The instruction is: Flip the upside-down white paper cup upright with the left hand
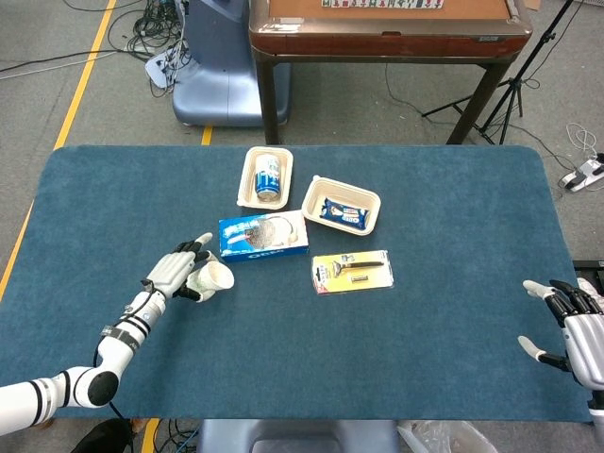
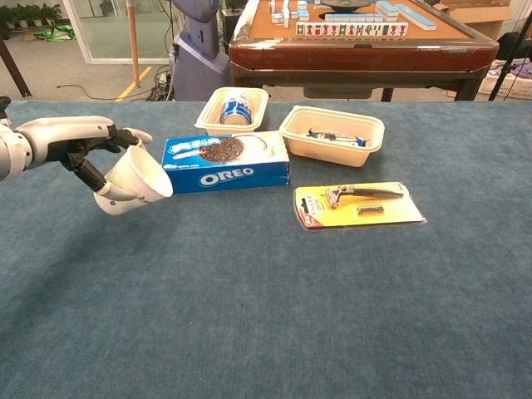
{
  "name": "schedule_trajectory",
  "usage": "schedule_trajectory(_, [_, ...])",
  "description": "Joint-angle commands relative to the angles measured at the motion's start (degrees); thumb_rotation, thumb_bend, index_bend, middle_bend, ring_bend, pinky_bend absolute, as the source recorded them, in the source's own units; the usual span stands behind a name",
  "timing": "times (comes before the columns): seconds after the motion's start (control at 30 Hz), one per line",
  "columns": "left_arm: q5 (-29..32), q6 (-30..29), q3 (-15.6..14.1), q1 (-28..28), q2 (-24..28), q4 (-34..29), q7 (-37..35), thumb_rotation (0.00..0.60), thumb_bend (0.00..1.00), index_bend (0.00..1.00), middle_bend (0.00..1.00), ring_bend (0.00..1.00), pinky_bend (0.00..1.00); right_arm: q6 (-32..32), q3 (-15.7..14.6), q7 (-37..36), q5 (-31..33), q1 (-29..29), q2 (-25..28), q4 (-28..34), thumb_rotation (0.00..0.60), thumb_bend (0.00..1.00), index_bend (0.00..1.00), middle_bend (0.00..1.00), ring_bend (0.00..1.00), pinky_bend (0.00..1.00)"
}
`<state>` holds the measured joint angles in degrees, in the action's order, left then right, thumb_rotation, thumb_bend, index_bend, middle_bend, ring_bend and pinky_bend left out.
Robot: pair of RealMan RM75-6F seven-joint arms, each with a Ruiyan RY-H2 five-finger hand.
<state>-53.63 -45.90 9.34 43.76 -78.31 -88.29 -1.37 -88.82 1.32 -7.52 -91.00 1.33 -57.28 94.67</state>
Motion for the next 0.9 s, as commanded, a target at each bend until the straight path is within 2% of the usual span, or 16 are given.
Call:
schedule_trajectory(0.03, [-11.8,3.3,2.1,-3.6,-1.1,3.7,-16.7,0.6,0.22,0.37,0.0,0.0,0.0,0.1,0.0,0.0,0.1,0.0,-0.1,0.0,0.6,0.15,0.24,0.31,0.15,0.22])
schedule_trajectory(0.13, [-19.2,4.3,1.6,-4.3,-1.8,6.4,-27.3,0.6,0.22,0.37,0.0,0.0,0.0,0.3,0.0,0.0,0.1,0.0,-0.2,0.0,0.6,0.15,0.24,0.31,0.15,0.22])
schedule_trajectory(0.23, [-25.1,2.8,0.3,-4.6,-3.7,10.4,-34.7,0.6,0.22,0.37,0.0,0.0,0.0,0.3,0.0,0.1,0.1,0.1,-0.2,0.1,0.6,0.15,0.24,0.31,0.15,0.22])
schedule_trajectory(0.4, [-31.2,-0.3,-2.4,-4.8,-6.7,16.5,-42.9,0.6,0.22,0.37,0.0,0.0,0.0,0.3,0.0,0.4,0.2,0.0,-0.1,0.3,0.6,0.15,0.24,0.31,0.15,0.22])
schedule_trajectory(0.63, [-34.0,-3.6,-4.8,-5.1,-9.8,22.8,-47.9,0.6,0.22,0.36,0.0,0.0,0.0,0.2,0.0,0.9,0.3,-0.2,0.0,0.7,0.6,0.15,0.24,0.31,0.15,0.22])
schedule_trajectory(0.9, [-35.2,-6.8,-6.9,-6.1,-12.0,27.5,-49.7,0.6,0.22,0.31,0.0,0.0,0.0,0.1,0.1,1.4,0.3,-0.2,0.2,1.2,0.6,0.15,0.24,0.31,0.15,0.22])
